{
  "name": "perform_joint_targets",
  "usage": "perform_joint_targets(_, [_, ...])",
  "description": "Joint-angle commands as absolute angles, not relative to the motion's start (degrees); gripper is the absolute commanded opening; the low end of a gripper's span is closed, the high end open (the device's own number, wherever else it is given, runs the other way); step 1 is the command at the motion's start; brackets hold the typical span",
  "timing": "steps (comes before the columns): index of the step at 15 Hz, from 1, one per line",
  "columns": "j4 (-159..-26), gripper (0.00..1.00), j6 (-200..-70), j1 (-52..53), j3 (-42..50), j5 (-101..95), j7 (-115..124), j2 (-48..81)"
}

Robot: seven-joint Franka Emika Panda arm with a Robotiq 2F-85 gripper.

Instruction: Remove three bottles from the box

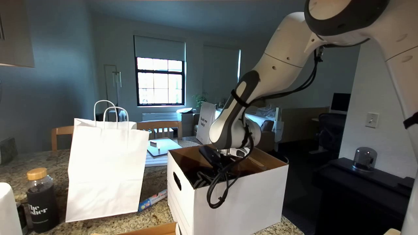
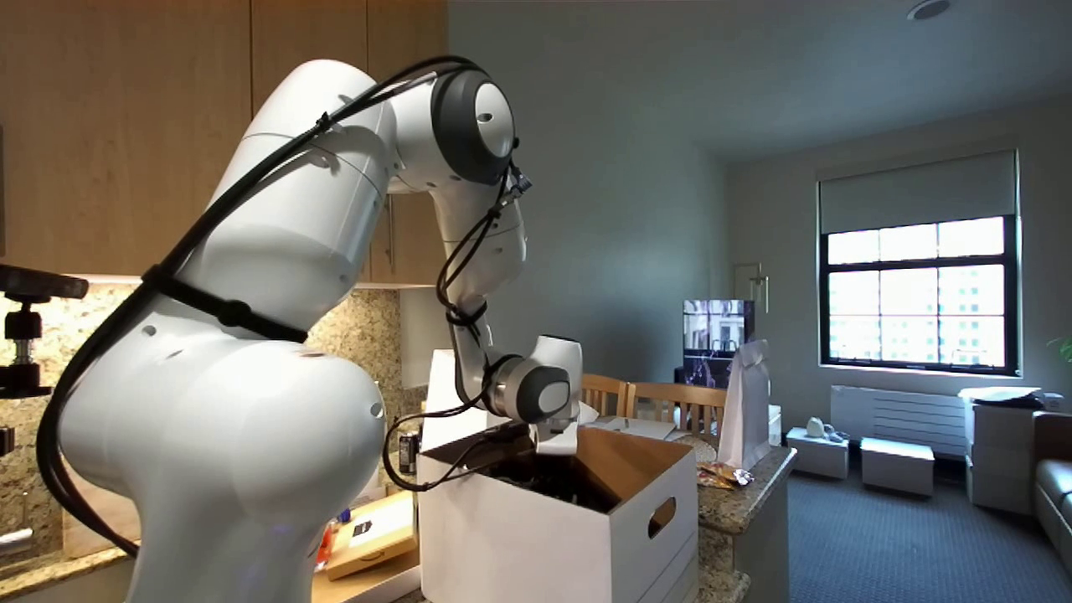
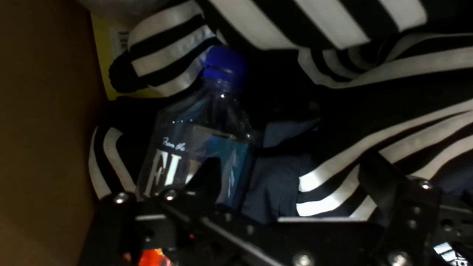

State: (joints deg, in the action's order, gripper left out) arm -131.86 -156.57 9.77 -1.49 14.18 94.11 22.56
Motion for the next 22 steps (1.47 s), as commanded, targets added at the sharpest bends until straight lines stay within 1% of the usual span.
perform_joint_targets(1, [-135.72,1.00,-161.27,9.21,-3.41,16.90,92.03,22.12])
perform_joint_targets(9, [-135.03,1.00,-165.33,6.64,-8.68,23.96,86.04,25.42])
perform_joint_targets(19, [-133.60,1.00,-168.31,-0.63,-17.82,40.42,70.43,30.64])
perform_joint_targets(22, [-134.39,1.00,-168.83,0.06,-17.80,46.24,65.40,30.54])
